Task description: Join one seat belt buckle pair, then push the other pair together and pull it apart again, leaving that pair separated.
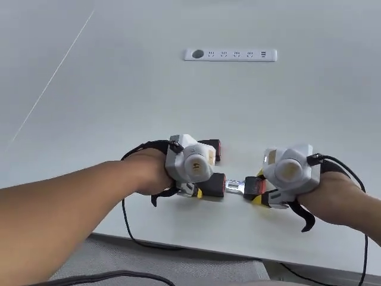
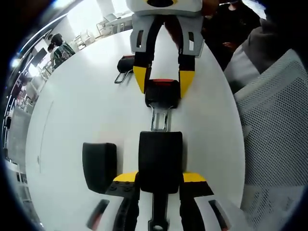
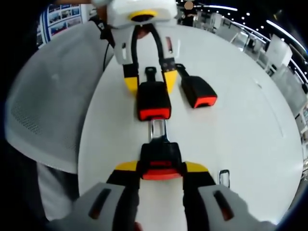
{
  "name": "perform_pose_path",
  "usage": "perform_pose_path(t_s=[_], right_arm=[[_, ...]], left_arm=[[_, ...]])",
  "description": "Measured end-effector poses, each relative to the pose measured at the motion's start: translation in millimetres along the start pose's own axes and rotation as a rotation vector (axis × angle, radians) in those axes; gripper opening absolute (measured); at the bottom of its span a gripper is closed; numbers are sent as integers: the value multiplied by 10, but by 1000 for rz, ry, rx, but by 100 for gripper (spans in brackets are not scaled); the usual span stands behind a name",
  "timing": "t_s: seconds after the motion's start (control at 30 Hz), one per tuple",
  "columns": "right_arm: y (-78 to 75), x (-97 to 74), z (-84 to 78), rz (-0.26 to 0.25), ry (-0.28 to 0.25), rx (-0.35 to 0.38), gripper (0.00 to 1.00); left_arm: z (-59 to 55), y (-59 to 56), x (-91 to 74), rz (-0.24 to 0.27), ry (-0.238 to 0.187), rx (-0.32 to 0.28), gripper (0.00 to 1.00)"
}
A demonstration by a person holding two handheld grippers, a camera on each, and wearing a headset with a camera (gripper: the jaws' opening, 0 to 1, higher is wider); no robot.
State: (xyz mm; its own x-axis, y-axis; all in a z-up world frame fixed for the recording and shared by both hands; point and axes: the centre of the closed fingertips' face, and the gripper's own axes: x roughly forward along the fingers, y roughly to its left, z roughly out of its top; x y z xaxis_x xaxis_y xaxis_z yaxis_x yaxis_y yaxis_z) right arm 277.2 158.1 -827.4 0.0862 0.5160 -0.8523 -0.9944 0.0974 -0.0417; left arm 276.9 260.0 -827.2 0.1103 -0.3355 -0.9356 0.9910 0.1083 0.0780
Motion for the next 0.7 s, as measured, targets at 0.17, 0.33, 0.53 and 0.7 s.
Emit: perform_pose_path(t_s=[0.17,0.33,0.53,0.7], right_arm=[[7,13,19,5,5,-3,33],[7,13,12,9,11,-10,33],[24,14,50,12,5,-14,33],[45,47,105,14,3,-36,33]], left_arm=[[1,1,-2,-1,-6,-4,32],[7,3,3,-6,-3,-2,32],[6,0,4,-4,0,-4,32],[9,-3,5,-5,1,-2,32]])
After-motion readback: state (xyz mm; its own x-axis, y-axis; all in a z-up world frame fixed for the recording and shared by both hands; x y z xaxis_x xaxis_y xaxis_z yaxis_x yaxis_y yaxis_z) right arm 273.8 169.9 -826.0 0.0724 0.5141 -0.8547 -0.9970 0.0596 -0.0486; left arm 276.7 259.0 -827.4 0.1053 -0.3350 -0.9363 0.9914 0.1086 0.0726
